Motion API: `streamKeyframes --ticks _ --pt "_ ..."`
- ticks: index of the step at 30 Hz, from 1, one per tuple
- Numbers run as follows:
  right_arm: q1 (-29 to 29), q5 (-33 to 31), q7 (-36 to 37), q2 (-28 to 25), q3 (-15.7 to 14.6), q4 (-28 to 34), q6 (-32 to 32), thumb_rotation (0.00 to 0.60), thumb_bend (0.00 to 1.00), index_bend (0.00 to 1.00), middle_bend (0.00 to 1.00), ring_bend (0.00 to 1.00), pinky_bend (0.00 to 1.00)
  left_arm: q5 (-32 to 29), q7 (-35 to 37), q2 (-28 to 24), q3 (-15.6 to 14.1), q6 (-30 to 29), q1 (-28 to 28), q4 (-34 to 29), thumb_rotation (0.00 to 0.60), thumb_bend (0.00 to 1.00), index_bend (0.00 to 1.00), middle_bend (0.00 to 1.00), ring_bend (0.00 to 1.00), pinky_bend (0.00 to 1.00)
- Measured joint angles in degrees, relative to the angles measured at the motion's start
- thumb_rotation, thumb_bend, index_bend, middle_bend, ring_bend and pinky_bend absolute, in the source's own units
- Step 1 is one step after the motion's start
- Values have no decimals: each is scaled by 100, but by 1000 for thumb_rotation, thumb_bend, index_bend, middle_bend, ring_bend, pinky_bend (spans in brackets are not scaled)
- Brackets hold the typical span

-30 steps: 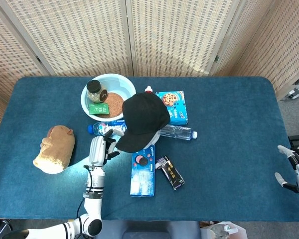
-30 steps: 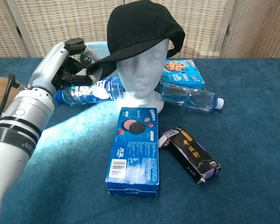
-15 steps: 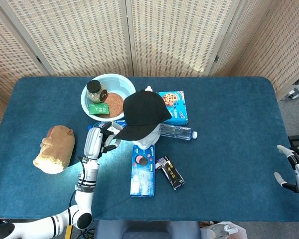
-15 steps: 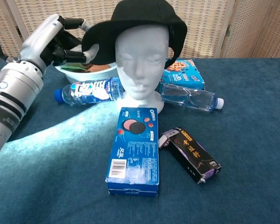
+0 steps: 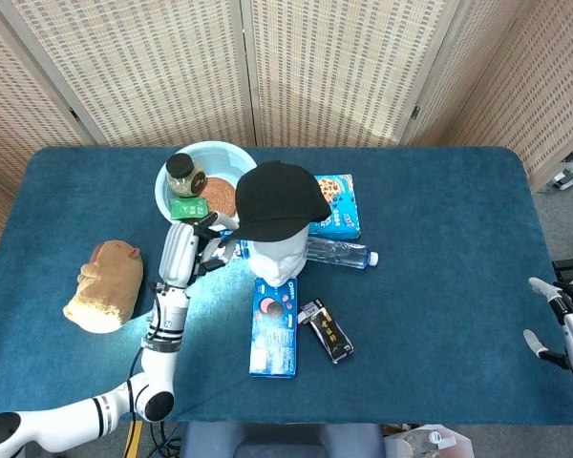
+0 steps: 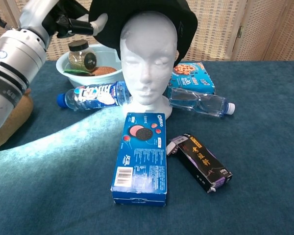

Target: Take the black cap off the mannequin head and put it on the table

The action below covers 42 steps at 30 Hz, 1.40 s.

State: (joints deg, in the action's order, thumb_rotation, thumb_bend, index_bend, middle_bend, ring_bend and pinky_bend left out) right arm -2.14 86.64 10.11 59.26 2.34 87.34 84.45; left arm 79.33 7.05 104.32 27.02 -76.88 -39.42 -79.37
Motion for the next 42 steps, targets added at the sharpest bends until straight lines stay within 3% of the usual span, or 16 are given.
streamKeyframes --ticks 17,26,33,42 --pt "57 -24 46 -21 -8 -7 53 600 306 189 268 158 165 -693 -347 -76 788 111 -718 437 600 473 702 1000 1000 1000" --pt "29 -11 63 -24 -1 -19 19 600 307 188 268 158 165 -849 -229 -451 912 -111 -623 517 600 473 700 1000 1000 1000" --pt "-9 -6 79 -13 7 -31 -28 600 306 188 268 158 165 -735 -145 -900 806 -419 -314 356 600 473 697 1000 1000 1000" --pt "-60 20 74 7 13 -38 -74 600 306 188 268 158 165 -267 -101 -1531 227 -804 256 132 600 473 697 1000 1000 1000"
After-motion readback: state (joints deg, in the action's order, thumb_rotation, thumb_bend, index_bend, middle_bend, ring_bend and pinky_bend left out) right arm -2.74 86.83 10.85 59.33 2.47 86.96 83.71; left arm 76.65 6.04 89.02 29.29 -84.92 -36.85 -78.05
